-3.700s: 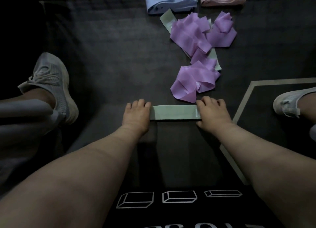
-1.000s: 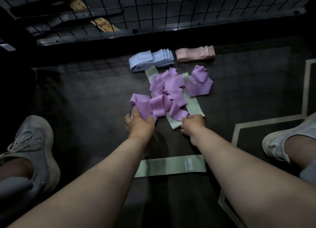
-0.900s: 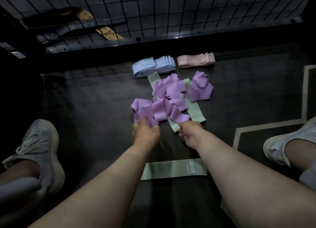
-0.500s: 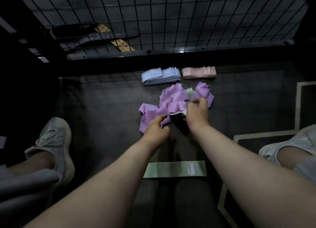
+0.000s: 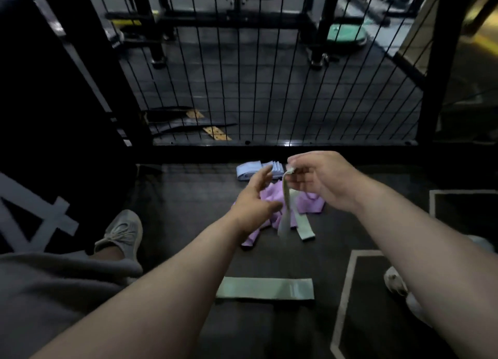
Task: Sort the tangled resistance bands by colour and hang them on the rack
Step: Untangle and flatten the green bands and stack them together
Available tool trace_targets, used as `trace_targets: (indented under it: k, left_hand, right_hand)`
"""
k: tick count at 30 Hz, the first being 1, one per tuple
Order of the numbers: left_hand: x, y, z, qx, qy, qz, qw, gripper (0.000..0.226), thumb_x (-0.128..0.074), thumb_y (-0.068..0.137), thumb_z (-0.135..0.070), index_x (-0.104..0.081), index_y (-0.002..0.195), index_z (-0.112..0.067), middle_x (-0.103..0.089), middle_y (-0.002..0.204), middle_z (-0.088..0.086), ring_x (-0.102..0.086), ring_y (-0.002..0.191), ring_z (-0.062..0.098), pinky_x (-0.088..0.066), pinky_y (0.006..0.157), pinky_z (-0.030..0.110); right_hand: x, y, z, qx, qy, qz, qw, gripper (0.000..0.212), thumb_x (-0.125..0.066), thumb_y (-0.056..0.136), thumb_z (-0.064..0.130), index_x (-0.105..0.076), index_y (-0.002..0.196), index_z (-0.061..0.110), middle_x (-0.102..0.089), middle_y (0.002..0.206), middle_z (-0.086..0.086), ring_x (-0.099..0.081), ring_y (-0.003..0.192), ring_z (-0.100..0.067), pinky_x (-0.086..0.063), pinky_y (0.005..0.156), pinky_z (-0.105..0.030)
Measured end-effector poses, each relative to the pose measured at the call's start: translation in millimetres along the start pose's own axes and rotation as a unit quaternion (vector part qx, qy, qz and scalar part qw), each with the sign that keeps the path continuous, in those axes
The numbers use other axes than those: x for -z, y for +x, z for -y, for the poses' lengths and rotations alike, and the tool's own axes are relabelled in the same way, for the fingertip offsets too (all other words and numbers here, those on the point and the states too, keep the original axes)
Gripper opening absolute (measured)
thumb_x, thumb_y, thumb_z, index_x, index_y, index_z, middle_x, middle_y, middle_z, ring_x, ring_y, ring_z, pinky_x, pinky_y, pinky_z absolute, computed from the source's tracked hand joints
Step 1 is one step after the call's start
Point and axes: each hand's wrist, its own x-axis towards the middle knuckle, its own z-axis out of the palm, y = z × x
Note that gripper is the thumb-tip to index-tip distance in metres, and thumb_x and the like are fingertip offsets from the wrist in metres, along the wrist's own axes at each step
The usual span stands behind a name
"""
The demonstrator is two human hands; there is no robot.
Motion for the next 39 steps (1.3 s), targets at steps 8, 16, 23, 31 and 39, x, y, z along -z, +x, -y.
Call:
trace_targets:
  k: [8,16,23,31,39]
  left_hand:
    - [27,-57,-76,-0.065,-0.122,0.078,0.987,0.037,-0.055,0.084,-0.006,-0.065,0.119,-0.002,-0.070,0.110,0.014,-0.065,0.104,0.026,-0.051,0.093,0.037]
    - [42,-107,-124,-0.012,-0.226,0.117,0.967,0.041,-0.038,0.095,-0.017,-0.055,0.129,-0.001,-0.063,0.091,0.028,-0.061,0.066,0.033,-0.050,0.063,0.035]
    - [37,-135,-138,-0.036,-0.184,0.178,0.966,0.047,-0.066,0.088,-0.018,-0.056,0.128,0.006,-0.062,0.104,0.030,-0.065,0.079,0.035,-0.051,0.088,0.055]
    - [43,-163,-123,-0.041,-0.066,0.187,0.979,0.013,-0.074,0.079,-0.006,-0.073,0.092,-0.003,-0.071,0.086,0.020,-0.067,0.060,0.025,-0.054,0.058,0.028]
    - [65,-179,-113,-0.038,-0.059,0.125,0.990,0.022,-0.073,0.087,-0.009,-0.067,0.105,0.003,-0.069,0.096,0.028,-0.069,0.060,0.026,-0.052,0.050,0.026]
  right_hand:
    - [-25,-70,53,0.062,0.058,0.076,0.993,0.026,-0.045,0.098,-0.005,-0.064,0.116,-0.009,-0.070,0.090,-0.014,-0.070,0.077,-0.015,-0.058,0.068,-0.024]
    - [-42,-115,72,0.141,-0.122,-0.017,0.982,0.002,-0.068,0.094,0.020,-0.066,0.095,0.020,-0.070,0.086,0.000,-0.061,0.070,-0.009,-0.044,0.064,-0.025]
    - [-46,-149,86,0.196,-0.056,-0.065,0.977,0.009,-0.063,0.099,0.021,-0.063,0.095,0.012,-0.070,0.091,-0.009,-0.072,0.078,-0.023,-0.060,0.059,-0.034]
    - [-8,-170,108,0.207,0.060,-0.176,0.961,0.011,-0.060,0.100,0.022,-0.060,0.108,0.015,-0.068,0.106,-0.006,-0.068,0.097,-0.020,-0.060,0.072,-0.038]
    - [25,-177,107,0.206,0.084,-0.234,0.946,0.017,-0.062,0.099,0.025,-0.058,0.114,0.016,-0.063,0.105,-0.002,-0.065,0.094,-0.015,-0.058,0.075,-0.035]
